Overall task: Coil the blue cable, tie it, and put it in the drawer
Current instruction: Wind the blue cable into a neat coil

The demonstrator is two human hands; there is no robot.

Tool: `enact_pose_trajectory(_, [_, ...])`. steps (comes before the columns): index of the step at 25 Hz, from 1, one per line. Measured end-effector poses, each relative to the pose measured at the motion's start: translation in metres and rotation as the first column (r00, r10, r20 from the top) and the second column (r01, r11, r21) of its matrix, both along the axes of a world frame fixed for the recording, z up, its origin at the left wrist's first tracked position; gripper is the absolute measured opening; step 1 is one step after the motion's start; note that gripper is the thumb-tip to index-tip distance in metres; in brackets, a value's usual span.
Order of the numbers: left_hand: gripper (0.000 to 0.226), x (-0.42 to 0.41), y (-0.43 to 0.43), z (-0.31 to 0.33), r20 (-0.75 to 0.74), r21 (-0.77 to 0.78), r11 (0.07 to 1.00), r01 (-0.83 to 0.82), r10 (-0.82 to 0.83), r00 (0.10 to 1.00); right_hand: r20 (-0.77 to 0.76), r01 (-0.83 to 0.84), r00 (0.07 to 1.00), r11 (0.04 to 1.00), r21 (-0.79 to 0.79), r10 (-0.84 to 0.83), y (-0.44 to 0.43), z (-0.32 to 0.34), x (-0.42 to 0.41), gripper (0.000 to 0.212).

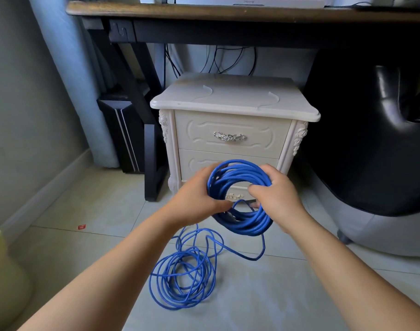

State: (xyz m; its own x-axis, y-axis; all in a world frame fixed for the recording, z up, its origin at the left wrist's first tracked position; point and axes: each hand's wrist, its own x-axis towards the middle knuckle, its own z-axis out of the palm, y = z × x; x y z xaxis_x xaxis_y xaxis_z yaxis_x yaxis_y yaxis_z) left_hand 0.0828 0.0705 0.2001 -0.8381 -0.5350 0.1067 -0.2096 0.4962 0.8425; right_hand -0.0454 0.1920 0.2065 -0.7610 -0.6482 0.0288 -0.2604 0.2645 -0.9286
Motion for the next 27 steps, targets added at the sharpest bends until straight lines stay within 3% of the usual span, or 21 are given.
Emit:
enact_pose_trajectory(4, [0.084, 0.000, -0.001, 0.005, -0.041, 0.008, 0.999, 0.053, -0.053, 0.998, -0.279, -0.034, 0.956, 0.976, 0.217, 0.096, 0.001, 0.002, -0.003, 0.018])
enact_pose_trajectory(7, [0.087, -0.001, 0.010, 0.007, 0.056, -0.283, 0.952, 0.116, -0.104, 0.993, -0.403, -0.130, 0.873, 0.927, 0.353, 0.276, 0.001, 0.007, 0.014, 0.020])
enact_pose_trajectory(9, [0.081, -0.002, 0.012, 0.007, 0.078, -0.326, 0.943, 0.066, -0.042, 0.996, -0.439, -0.167, 0.833, 0.909, 0.383, 0.337, 0.000, 0.010, 0.025, 0.025])
enact_pose_trajectory(11, [0.061, -0.001, 0.010, 0.008, 0.070, -0.285, 0.958, -0.034, 0.056, 0.996, -0.436, -0.151, 0.852, 0.935, 0.322, 0.288, 0.000, 0.012, 0.030, 0.029])
enact_pose_trajectory(13, [0.026, -0.003, 0.009, 0.007, 0.044, -0.221, 0.969, -0.106, 0.118, 0.992, -0.318, -0.151, 0.925, 0.969, 0.196, 0.208, 0.001, 0.011, 0.028, 0.034])
enact_pose_trajectory(15, [0.007, -0.004, 0.008, 0.005, 0.000, -0.073, 0.981, -0.181, 0.181, 0.983, -0.174, -0.153, 0.969, 0.979, 0.134, 0.176, 0.003, 0.009, 0.022, 0.036])
enact_pose_trajectory(18, [0.007, -0.006, 0.002, 0.004, -0.028, 0.239, 0.934, -0.265, 0.280, 0.960, 0.082, -0.201, 0.977, 0.979, 0.025, 0.198, 0.006, 0.000, 0.020, 0.031])
enact_pose_trajectory(24, [0.007, -0.006, 0.006, 0.002, -0.016, 0.528, 0.770, -0.358, 0.430, 0.902, 0.313, -0.072, 0.941, 0.981, -0.181, 0.127, 0.003, -0.012, 0.028, 0.054])
enact_pose_trajectory(27, [0.003, -0.008, 0.002, 0.002, -0.033, 0.651, 0.646, -0.399, 0.550, 0.835, 0.415, -0.088, 0.897, 0.981, -0.172, 0.153, 0.000, -0.017, 0.036, 0.047])
